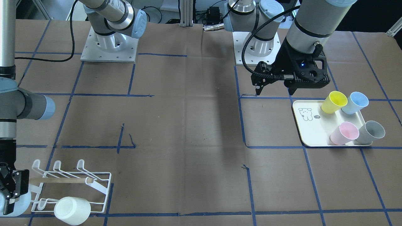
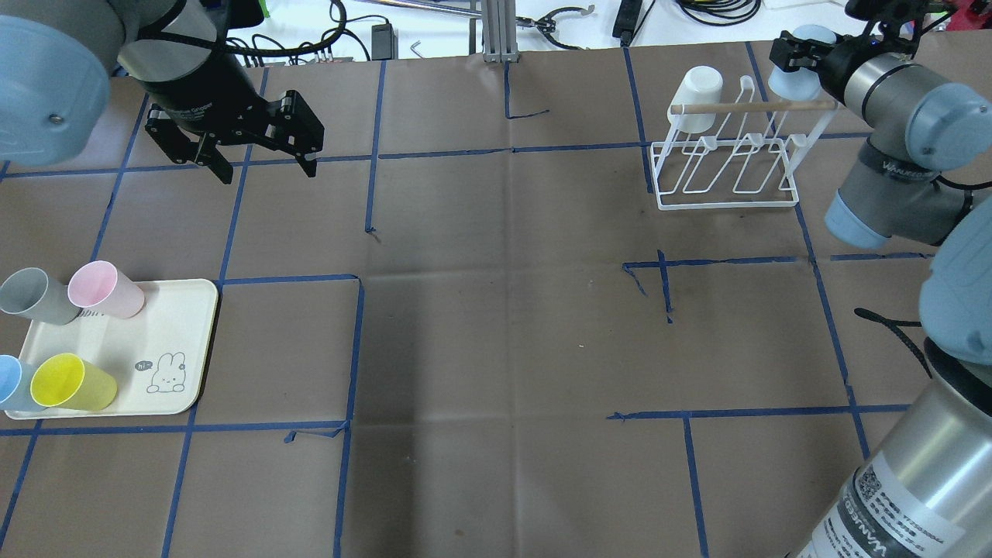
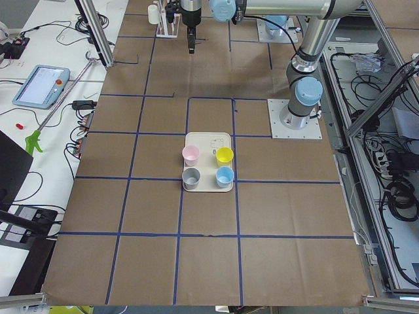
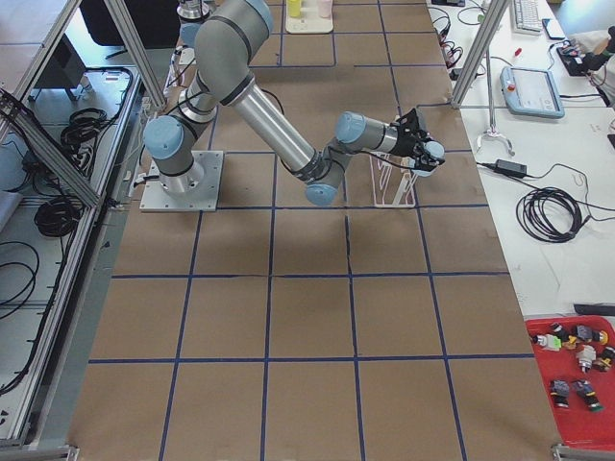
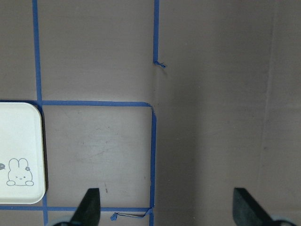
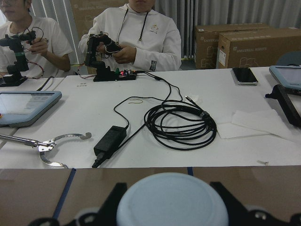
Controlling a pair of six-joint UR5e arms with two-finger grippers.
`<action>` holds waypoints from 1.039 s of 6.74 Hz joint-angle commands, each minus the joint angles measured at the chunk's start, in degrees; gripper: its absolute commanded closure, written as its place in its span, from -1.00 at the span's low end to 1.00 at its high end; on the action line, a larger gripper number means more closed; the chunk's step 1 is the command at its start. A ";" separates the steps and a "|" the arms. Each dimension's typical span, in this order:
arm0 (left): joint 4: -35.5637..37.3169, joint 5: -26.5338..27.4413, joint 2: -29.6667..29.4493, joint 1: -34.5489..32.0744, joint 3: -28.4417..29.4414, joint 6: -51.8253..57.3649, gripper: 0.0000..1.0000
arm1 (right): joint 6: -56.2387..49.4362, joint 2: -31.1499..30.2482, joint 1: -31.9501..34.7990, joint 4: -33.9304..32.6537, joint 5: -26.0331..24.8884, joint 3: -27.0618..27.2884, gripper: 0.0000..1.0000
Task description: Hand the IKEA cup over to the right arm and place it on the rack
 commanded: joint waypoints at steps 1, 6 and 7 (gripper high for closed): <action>0.59 0.87 -0.15 0.23 -0.09 -0.03 -1.00 | 0.80 0.11 -0.29 0.68 -0.46 0.27 -0.99; 5.79 1.76 1.17 0.23 -3.78 -1.43 -1.00 | 0.81 -1.38 0.15 2.52 -0.90 -0.61 -1.00; 2.73 1.76 1.00 0.23 -2.56 -3.53 -1.00 | 0.81 -5.04 0.32 5.58 -0.90 -0.61 -1.00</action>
